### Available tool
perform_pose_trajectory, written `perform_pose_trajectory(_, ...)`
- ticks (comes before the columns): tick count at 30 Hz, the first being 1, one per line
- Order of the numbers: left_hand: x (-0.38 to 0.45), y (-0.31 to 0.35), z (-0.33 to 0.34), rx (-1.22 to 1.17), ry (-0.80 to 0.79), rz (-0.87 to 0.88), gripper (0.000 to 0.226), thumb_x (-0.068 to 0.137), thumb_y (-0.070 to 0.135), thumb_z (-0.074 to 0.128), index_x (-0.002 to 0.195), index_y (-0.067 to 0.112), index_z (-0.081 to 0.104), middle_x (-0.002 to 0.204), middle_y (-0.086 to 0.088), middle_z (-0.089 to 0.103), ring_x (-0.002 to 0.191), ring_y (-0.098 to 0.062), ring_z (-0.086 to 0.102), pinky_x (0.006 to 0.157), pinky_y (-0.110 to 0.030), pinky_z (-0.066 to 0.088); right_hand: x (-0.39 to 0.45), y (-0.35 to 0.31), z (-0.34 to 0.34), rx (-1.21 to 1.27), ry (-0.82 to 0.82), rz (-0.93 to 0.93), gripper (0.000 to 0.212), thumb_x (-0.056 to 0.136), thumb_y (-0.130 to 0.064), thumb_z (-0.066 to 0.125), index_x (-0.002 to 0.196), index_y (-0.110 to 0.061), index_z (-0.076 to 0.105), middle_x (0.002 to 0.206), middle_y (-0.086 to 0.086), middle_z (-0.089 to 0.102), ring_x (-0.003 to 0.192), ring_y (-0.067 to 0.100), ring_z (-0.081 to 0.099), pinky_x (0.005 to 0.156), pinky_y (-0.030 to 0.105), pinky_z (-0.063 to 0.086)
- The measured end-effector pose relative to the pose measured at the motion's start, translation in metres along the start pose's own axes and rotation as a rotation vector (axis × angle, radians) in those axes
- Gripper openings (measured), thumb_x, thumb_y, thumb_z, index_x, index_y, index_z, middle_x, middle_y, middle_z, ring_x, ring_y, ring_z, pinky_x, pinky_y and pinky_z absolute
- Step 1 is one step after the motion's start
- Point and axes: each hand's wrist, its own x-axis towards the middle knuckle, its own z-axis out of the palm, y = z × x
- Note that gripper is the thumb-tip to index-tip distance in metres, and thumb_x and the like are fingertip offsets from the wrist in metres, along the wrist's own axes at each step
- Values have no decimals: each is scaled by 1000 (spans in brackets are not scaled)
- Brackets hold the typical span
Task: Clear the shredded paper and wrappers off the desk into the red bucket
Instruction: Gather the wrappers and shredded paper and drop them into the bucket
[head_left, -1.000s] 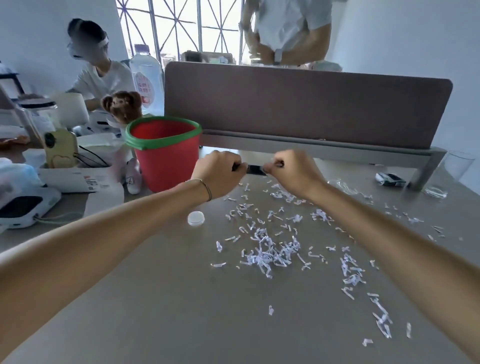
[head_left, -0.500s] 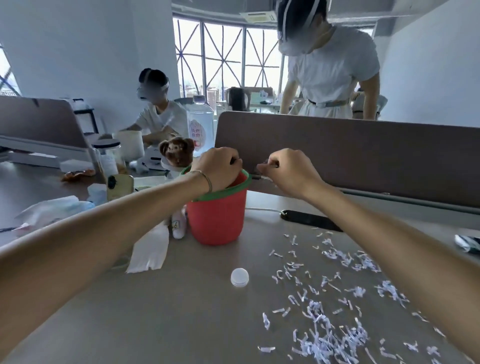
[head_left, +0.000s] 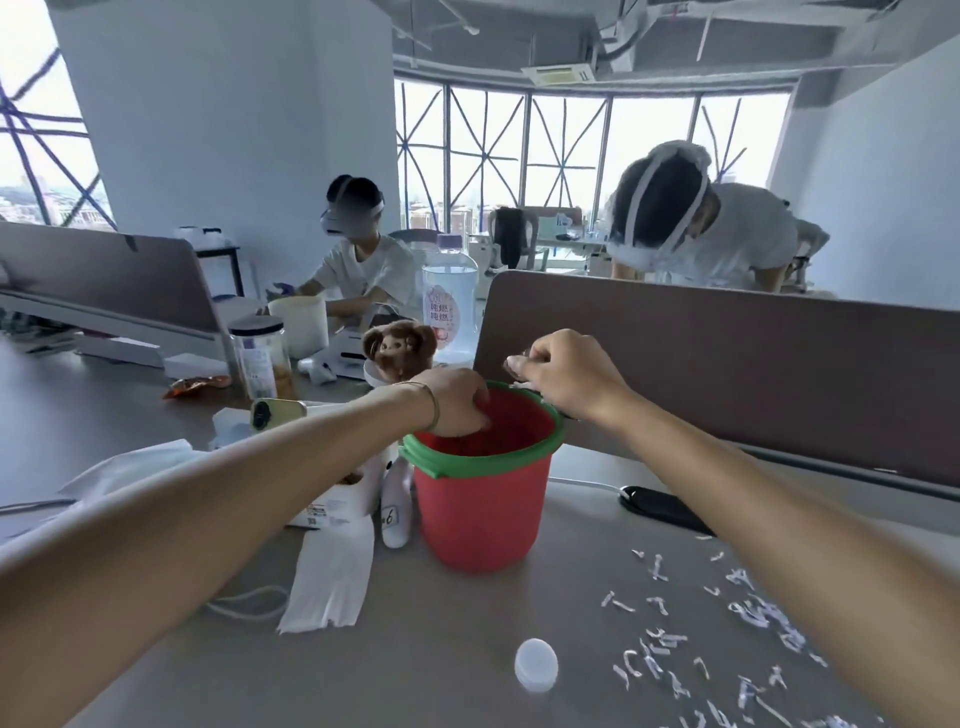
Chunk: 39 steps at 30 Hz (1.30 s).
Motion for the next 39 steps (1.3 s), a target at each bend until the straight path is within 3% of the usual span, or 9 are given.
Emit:
perform_pose_trajectory(5,-22,-22,-20,-119,142,5,25,85,37,56,103,33,73,110,4,71,107,-21,63,96,-34,51,15,-5,26,23,-81,14,43,97,-39,61,61,-15,60,64,-1,67,64,19,63,56,30,37)
perform_pose_trajectory(10,-52,-37,-24,-122,167,25,25,91,31,58,112,30,73,111,8,68,102,-14,59,88,-24,43,28,-21,46,-1,-231,4,37,101,-25,53,68,-9,53,61,7,54,60,24,49,60,36,36)
perform_pose_trajectory(15,-67,-37,-15,-124,181,23,23,91,27,58,107,31,73,104,10,69,97,-12,63,85,-27,48,34,-28,57,-29,-293,-1,38,97,-16,49,61,-16,41,60,1,47,59,20,44,60,37,33)
perform_pose_trajectory(18,-73,-36,-12,-133,200,31,23,91,25,57,106,32,74,98,11,67,92,-11,62,77,-23,48,33,-26,63,-23,-321,10,29,99,-27,56,76,-9,58,72,3,64,67,20,59,65,35,43)
perform_pose_trajectory(21,-77,-33,-12,-138,211,34,23,92,23,57,106,32,73,92,13,61,83,-8,58,64,-17,39,30,-24,63,-37,-344,-7,25,96,-35,64,97,-11,70,89,3,74,87,21,68,81,35,52)
perform_pose_trajectory(26,-87,-19,-16,-139,236,14,25,90,23,56,105,29,75,97,8,70,89,-14,64,76,-28,51,21,-22,52,-46,-459,-35,30,99,-40,61,118,-20,72,114,2,72,105,20,67,98,37,53)
perform_pose_trajectory(29,-92,-8,-16,-147,245,18,26,88,22,57,105,28,75,100,6,71,92,-16,65,82,-32,54,10,-23,33,-44,-421,-69,28,99,-37,61,119,-22,74,118,-1,72,111,17,64,98,33,49)
perform_pose_trajectory(35,-96,34,-6,-189,261,95,43,78,37,53,119,36,63,109,4,69,98,-19,65,86,-38,56,-32,-11,-24,-94,-171,-127,13,90,-26,70,99,-23,79,94,-7,74,94,13,67,82,29,48)
perform_pose_trajectory(39,-102,81,2,-219,295,206,30,81,30,52,107,33,66,100,7,70,91,-20,66,78,-34,54,-78,1,-64,-152,-25,-123,11,86,-19,69,90,-20,79,85,-9,71,86,12,63,78,28,45)
